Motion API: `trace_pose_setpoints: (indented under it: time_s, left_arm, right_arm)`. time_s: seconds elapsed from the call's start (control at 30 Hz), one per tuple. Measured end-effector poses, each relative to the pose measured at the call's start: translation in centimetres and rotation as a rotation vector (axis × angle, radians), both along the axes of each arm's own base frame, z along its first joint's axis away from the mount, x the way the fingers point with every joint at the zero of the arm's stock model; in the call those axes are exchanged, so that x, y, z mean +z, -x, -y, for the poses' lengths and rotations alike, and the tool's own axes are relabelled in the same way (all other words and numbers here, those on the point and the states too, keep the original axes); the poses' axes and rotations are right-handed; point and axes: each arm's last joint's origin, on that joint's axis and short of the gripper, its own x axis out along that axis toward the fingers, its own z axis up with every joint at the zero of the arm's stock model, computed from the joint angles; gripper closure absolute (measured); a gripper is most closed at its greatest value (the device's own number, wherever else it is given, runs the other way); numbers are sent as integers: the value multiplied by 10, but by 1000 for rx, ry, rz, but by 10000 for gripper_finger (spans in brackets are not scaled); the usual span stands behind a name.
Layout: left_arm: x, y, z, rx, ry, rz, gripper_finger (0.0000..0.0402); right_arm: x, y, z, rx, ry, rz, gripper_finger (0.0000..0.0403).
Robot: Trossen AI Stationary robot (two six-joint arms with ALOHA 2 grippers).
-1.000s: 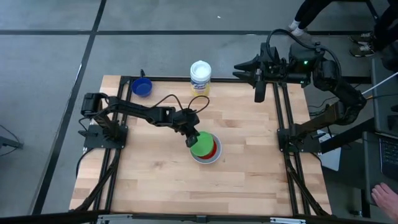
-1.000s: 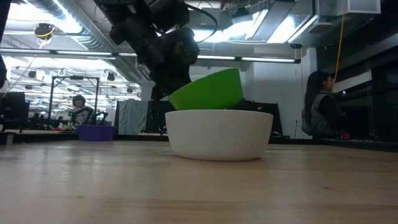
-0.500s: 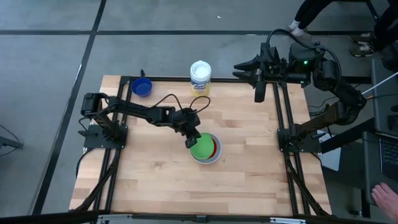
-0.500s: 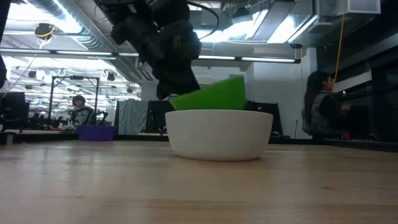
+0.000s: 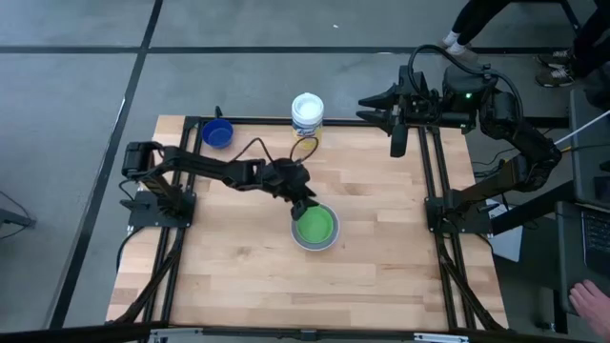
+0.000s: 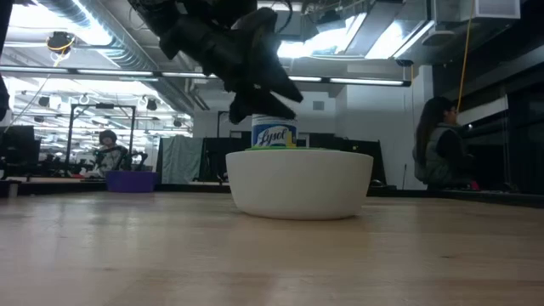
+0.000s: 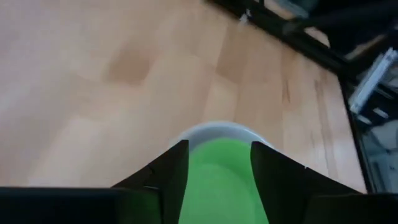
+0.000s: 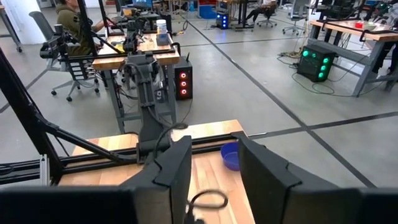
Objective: Nest bowls inside each other
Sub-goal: Stack the dark blue bowl on top of the green bowl
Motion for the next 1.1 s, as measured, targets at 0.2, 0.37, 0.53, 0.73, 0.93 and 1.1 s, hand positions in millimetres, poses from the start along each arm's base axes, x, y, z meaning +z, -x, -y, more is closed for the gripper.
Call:
trace_pose_setpoints:
  time_s: [0.2,0.37,0.53,0.73,0.93,1.1]
  left_arm:
    - [21,38,-41,199,-179,-222,227]
    - [29,87,-72,244,-232,-475,227]
    - [36,128,-98,306,-247,-600,226]
    - [38,166,-123,354,-215,-722,226]
    - [33,193,-144,411,-113,-792,226]
    - [28,208,-159,450,-65,-814,226]
  right_arm:
    - [0,0,-1,22,-5,-1,277]
    - [0,0,-1,44,-9,-3,271]
    - [-1,0,-1,51,8,-6,261]
    - [0,0,-1,52,11,-6,256]
    - [0,0,-1,52,12,1,267]
    - [1,0,-1,51,8,5,275]
